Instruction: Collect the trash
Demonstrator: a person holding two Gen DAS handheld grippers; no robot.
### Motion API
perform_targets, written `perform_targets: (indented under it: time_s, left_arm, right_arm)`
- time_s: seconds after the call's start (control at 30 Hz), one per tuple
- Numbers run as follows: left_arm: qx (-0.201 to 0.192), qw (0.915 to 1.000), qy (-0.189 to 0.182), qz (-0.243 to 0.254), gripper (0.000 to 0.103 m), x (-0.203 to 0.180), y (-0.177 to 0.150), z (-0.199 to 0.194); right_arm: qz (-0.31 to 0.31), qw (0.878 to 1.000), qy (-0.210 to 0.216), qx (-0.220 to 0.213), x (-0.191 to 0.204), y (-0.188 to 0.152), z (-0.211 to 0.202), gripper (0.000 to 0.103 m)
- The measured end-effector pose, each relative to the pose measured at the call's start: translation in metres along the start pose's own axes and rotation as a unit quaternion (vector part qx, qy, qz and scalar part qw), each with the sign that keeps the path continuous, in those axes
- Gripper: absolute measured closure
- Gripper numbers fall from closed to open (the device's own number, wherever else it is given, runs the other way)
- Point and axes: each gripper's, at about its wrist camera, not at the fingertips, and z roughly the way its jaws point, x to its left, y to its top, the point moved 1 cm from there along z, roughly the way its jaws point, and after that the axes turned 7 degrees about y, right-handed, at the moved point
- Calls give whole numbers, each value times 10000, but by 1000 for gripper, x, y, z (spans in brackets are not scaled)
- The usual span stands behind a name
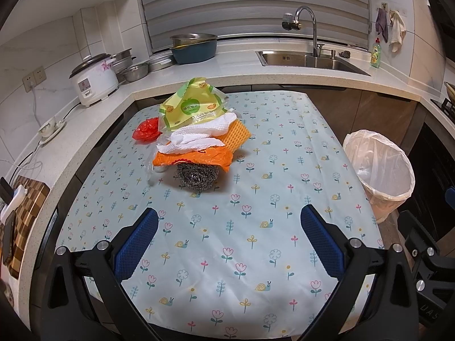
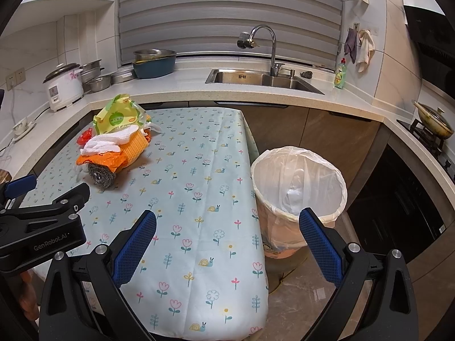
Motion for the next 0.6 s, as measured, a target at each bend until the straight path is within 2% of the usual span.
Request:
perform_targets:
  time_s: [0.6]
  left_arm:
    - [-24,10000,-47,39,7,-1,-1,0]
  right_arm:
    - [8,10000,-18,-18,-3,0,0,7]
